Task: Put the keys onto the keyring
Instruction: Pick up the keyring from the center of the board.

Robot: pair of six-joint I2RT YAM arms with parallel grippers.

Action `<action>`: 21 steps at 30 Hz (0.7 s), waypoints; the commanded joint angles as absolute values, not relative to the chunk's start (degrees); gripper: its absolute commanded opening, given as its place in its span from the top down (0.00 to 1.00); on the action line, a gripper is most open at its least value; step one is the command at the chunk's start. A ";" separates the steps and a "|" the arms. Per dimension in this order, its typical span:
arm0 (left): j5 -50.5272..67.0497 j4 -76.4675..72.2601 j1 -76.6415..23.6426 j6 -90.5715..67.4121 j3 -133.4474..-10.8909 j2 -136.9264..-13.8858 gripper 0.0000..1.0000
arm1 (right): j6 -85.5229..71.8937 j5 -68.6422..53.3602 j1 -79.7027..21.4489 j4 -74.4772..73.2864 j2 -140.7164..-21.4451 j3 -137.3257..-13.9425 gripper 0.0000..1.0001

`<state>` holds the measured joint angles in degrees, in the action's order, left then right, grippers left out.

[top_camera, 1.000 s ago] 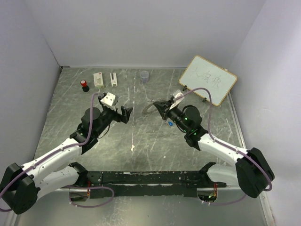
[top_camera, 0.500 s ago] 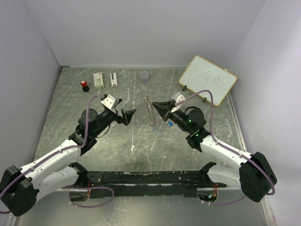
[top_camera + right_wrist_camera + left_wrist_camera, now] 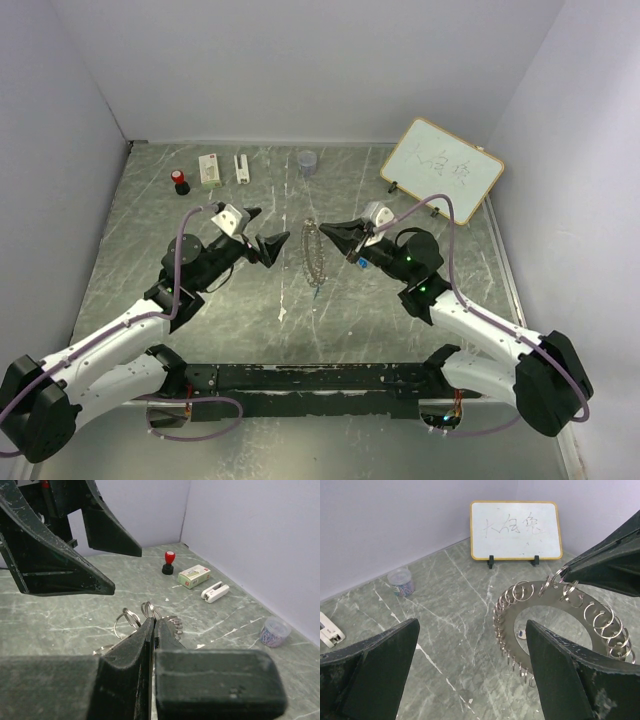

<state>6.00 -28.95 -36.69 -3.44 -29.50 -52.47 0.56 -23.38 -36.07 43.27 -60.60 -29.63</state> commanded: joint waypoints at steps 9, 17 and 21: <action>12.08 -34.77 -36.36 -3.08 -29.36 -50.36 0.02 | 0.80 -24.12 -36.17 43.66 -56.56 -31.59 1.00; 13.62 -35.22 -36.30 -3.16 -29.85 -51.04 0.03 | -0.10 -17.33 -36.91 43.00 -55.07 -31.45 1.00; 14.17 -35.45 -36.38 -3.33 -29.95 -51.63 0.03 | 0.08 -16.79 -37.00 43.29 -54.73 -30.85 1.00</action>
